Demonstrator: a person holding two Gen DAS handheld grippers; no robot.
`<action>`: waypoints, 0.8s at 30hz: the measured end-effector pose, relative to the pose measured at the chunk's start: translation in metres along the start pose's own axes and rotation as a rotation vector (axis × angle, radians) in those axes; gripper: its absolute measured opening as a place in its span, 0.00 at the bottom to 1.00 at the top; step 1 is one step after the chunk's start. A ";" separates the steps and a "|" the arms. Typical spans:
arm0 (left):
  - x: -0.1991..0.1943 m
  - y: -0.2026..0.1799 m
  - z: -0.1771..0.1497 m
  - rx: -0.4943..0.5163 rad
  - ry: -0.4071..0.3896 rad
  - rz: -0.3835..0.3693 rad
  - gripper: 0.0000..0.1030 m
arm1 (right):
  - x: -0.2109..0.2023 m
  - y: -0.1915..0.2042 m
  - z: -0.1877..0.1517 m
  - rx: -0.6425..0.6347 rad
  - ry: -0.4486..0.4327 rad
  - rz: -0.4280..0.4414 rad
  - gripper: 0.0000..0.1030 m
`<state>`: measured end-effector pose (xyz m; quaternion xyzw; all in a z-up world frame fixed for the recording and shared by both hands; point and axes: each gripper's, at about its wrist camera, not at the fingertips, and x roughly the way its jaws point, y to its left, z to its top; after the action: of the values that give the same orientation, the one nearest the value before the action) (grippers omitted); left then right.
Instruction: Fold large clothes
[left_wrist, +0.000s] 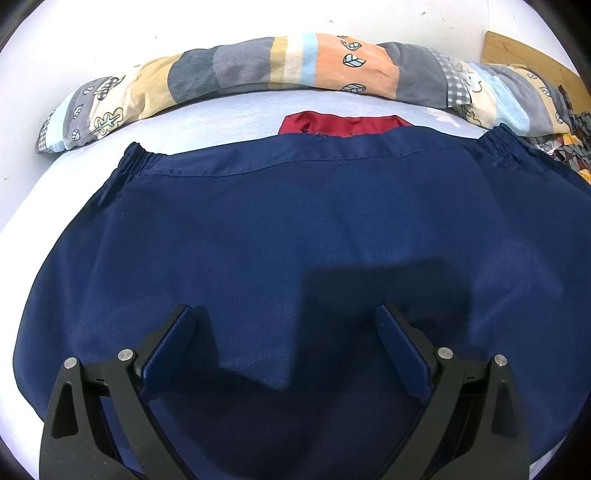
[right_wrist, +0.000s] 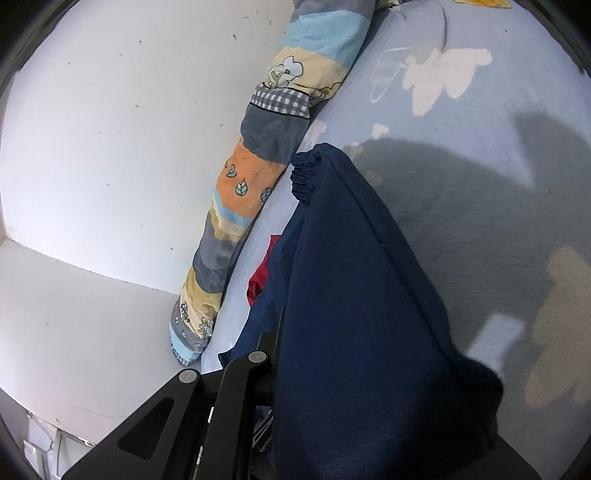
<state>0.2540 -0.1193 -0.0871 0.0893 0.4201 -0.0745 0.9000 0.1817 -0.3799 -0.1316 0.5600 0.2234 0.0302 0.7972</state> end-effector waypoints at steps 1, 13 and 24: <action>0.000 0.000 0.000 0.000 0.000 0.000 0.96 | 0.000 0.002 0.000 -0.008 -0.002 0.000 0.11; 0.000 0.000 -0.001 -0.001 0.001 -0.002 0.96 | -0.002 0.021 -0.004 -0.078 -0.021 0.009 0.11; -0.037 0.056 0.011 -0.103 -0.004 -0.028 0.96 | -0.004 0.057 -0.015 -0.152 -0.044 0.031 0.11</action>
<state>0.2510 -0.0652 -0.0463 0.0371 0.4229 -0.0654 0.9031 0.1836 -0.3470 -0.0822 0.5017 0.1940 0.0473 0.8417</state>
